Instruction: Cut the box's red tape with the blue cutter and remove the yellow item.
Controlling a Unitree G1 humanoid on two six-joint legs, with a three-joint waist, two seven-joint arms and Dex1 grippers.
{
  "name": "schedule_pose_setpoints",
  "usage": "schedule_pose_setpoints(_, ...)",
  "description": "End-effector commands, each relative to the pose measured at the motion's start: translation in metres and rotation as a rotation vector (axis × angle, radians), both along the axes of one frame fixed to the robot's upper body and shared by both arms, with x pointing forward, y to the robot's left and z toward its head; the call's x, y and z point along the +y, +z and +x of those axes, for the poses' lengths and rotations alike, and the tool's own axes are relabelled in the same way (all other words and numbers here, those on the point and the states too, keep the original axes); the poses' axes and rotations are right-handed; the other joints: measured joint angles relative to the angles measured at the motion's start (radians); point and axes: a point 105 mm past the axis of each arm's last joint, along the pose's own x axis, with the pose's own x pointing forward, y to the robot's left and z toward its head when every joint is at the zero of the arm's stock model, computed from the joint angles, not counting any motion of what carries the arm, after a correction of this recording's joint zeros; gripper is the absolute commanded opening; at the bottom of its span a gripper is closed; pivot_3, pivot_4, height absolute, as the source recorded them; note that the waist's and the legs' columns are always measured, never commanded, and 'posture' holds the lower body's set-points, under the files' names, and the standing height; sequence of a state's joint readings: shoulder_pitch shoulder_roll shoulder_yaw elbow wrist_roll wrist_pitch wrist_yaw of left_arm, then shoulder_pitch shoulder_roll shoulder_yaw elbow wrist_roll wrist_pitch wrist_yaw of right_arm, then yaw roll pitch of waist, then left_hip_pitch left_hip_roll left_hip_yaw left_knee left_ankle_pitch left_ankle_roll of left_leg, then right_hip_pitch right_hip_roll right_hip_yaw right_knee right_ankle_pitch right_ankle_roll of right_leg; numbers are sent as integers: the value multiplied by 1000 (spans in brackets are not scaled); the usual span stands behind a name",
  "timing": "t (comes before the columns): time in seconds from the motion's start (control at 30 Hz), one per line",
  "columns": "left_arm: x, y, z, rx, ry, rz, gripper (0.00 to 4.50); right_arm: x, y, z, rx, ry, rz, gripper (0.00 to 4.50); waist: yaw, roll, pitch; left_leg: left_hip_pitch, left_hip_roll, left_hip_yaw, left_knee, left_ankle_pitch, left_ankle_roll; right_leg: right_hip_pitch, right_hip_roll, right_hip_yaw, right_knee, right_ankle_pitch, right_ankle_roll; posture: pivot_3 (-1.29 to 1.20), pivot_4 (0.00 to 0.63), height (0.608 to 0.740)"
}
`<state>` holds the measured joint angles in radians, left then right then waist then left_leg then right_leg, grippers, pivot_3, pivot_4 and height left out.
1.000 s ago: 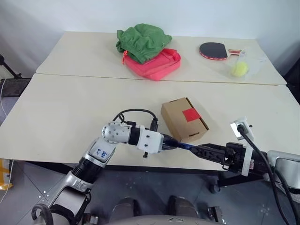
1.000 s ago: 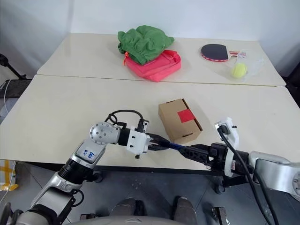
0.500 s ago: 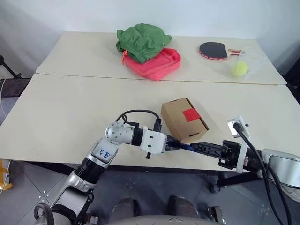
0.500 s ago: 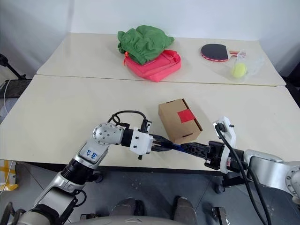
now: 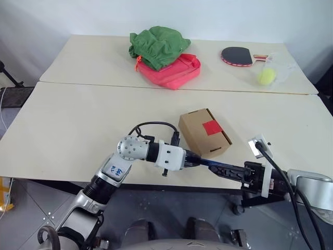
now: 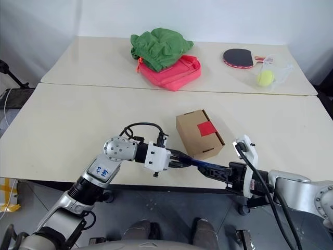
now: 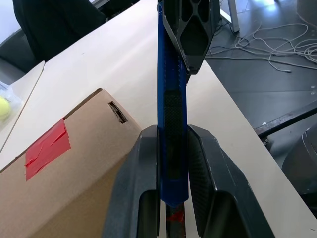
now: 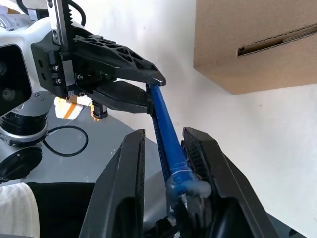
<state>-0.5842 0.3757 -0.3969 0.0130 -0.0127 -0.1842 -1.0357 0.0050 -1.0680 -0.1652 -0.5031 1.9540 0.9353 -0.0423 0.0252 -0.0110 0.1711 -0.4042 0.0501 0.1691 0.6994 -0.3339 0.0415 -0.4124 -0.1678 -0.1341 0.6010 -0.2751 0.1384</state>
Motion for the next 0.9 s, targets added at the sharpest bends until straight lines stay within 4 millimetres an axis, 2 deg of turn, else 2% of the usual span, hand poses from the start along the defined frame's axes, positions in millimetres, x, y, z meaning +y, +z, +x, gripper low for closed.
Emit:
schedule_pose_setpoints(0.03, -3, 10, -5, -47, -19, -22, 457, 0, 10, 3, -34, -6, 29, 1245, 0, 0, 0, 0, 0, 0, 0, 0, 0, 0, 0, 0, 0, 0, 0, 0, 150, 740)
schedule_pose_setpoints(0.5, -2, 9, -4, -46, -13, -18, 457, -1, 8, 6, -22, -11, 36, 1245, 0, 0, 0, 0, 0, 0, 0, 0, 0, 0, 0, 0, 0, 0, 0, 0, 150, 740)
schedule_pose_setpoints(0.6, -2, 9, -4, -45, -12, -18, 457, -2, 9, 7, -23, -19, 40, 696, 0, 0, 0, 0, 0, 0, 0, 0, 0, 0, 0, 0, 0, 0, 0, 0, 150, 740)
schedule_pose_setpoints(0.63, -2, 9, -4, -45, -12, -18, 457, -2, 9, 8, -23, -20, 41, 341, 0, 0, 0, 0, 0, 0, 0, 0, 0, 0, 0, 0, 0, 0, 0, 0, 150, 740)
schedule_pose_setpoints(0.67, -2, 9, -5, -45, -13, -18, 457, -2, 8, 8, -21, -21, 41, 248, 0, 0, 0, 0, 0, 0, 0, 0, 0, 0, 0, 0, 0, 0, 0, 0, 150, 740)
schedule_pose_setpoints(0.9, -2, 9, -4, -44, -12, -20, 457, 0, 7, 6, -16, -8, 51, 254, 0, 0, 0, 0, 0, 0, 0, 0, 0, 0, 0, 0, 0, 0, 0, 0, 150, 740)
